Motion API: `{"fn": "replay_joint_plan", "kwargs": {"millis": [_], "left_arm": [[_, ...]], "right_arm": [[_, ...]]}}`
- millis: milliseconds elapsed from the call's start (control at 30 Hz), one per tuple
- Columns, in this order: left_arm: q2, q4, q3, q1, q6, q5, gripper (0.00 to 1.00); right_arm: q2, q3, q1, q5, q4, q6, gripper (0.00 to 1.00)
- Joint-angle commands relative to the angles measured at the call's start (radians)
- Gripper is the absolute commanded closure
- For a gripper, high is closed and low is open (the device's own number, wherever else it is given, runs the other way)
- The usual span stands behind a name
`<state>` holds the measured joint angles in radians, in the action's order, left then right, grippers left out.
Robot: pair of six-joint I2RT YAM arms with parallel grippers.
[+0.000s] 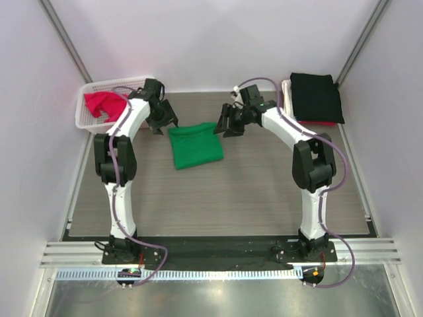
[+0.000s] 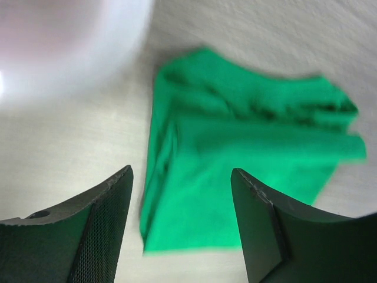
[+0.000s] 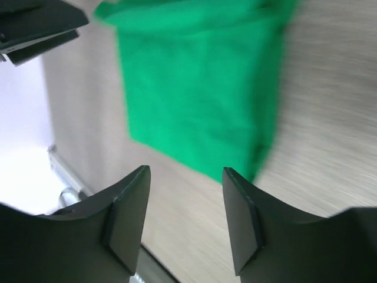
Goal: Fold and stack the t-shirts
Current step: Fold the tshirt
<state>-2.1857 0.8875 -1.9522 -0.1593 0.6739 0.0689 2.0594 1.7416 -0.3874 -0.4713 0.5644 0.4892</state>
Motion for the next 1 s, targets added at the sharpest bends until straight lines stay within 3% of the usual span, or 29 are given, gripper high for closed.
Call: {"fn": "replay_joint_plan", "kwargs": {"millis": [0,100,267,433,667,800,967], "left_arm": [[0.187,0.05,0.051,-0.045,-0.023,-0.061,0.32],[0.292,-0.007,0.211,-0.081,0.013,-0.041,0.35],[0.408,-0.252,0.525,-0.161,0.081,0.126,0.37],[0.339,-0.513,0.745,-0.209,0.164,0.285,0.39],[0.285,-0.516,0.851,-0.214,0.093,0.218,0.43],[0.378,-0.513,0.944,-0.218,0.084,0.223,0.45],[0.647,-0.415,1.079,-0.282,0.095,0.229,0.46]], "right_arm": [[0.022,-0.024,-0.042,-0.171,-0.106,0.031,0.44],[0.056,-0.066,-0.05,-0.21,-0.164,0.057,0.48],[0.11,-0.141,-0.051,-0.219,-0.234,0.055,0.53],[0.148,-0.241,-0.05,-0.164,-0.268,0.008,0.55],[0.056,-0.56,-0.05,-0.101,-0.369,0.043,0.58],[-0.085,-0.733,-0.053,-0.056,-0.388,0.057,0.58],[-0.308,-0.92,-0.064,-0.017,-0.342,0.043,0.57]]}}
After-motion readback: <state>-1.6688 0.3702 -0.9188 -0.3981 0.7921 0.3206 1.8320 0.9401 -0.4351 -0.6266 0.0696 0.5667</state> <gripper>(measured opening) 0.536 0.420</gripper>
